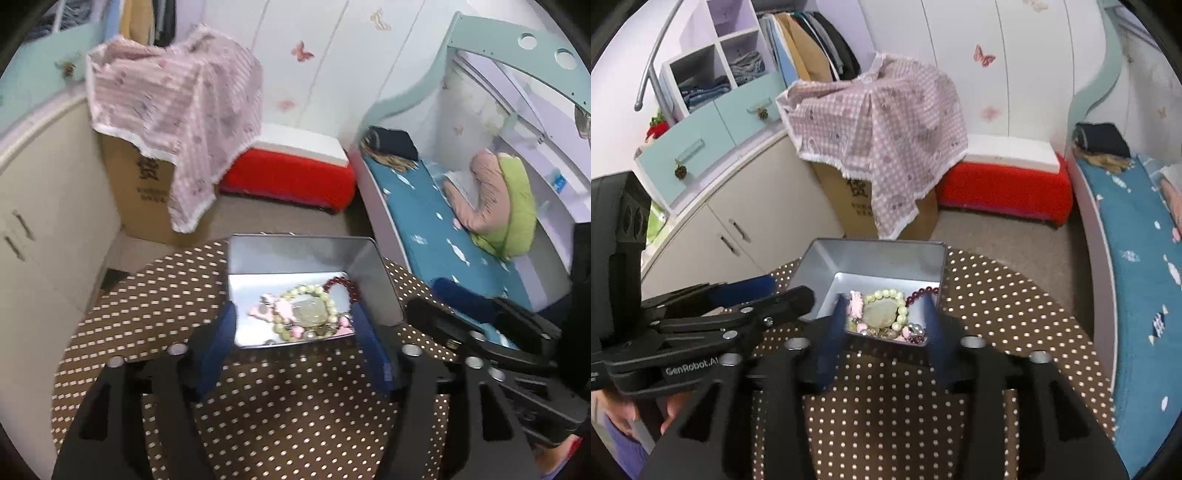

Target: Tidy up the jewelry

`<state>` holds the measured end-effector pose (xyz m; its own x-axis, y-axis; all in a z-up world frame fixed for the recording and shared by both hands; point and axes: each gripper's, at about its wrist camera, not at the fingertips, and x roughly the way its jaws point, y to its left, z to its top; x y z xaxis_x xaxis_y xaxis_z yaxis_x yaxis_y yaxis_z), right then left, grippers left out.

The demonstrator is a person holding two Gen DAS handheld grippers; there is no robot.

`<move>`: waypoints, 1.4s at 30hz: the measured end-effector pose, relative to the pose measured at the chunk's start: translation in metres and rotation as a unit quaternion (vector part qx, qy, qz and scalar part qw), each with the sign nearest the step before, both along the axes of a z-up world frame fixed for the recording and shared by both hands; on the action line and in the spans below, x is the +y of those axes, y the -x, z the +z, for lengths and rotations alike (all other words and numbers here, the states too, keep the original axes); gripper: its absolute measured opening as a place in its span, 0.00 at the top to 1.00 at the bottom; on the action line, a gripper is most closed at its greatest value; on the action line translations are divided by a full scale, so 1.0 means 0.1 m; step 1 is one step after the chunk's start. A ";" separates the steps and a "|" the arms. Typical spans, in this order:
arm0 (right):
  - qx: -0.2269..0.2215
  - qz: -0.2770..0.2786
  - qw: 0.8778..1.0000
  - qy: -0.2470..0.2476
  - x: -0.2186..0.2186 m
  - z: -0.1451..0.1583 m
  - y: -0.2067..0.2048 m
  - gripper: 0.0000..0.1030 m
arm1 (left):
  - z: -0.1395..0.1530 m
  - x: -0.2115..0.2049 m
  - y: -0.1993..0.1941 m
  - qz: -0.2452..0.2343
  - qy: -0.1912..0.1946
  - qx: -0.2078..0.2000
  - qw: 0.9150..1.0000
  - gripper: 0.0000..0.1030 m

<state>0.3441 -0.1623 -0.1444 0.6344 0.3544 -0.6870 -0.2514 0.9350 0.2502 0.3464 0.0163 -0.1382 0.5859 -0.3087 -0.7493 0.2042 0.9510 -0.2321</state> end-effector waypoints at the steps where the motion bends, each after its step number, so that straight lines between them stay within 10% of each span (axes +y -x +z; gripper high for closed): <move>1: -0.005 0.001 1.000 0.001 -0.01 0.05 0.06 0.51 | 0.05 0.01 0.07 0.005 -0.008 -0.012 1.000 0.35; 18: -0.144 -0.011 0.989 0.039 -0.03 1.00 1.66 0.31 | 0.96 -0.02 1.71 0.040 -0.033 -0.169 0.984 0.22; 42: -0.326 -0.062 0.940 0.080 -0.03 1.91 3.59 0.19 | 1.69 -0.17 3.52 0.082 -0.050 -0.364 0.927 0.19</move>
<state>-0.0150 -0.1649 0.0464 0.9685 0.1762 -0.1758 -0.1901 0.9796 -0.0657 -0.0052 -0.0012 0.0308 0.9800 -0.1210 -0.1579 0.1229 0.9924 0.0022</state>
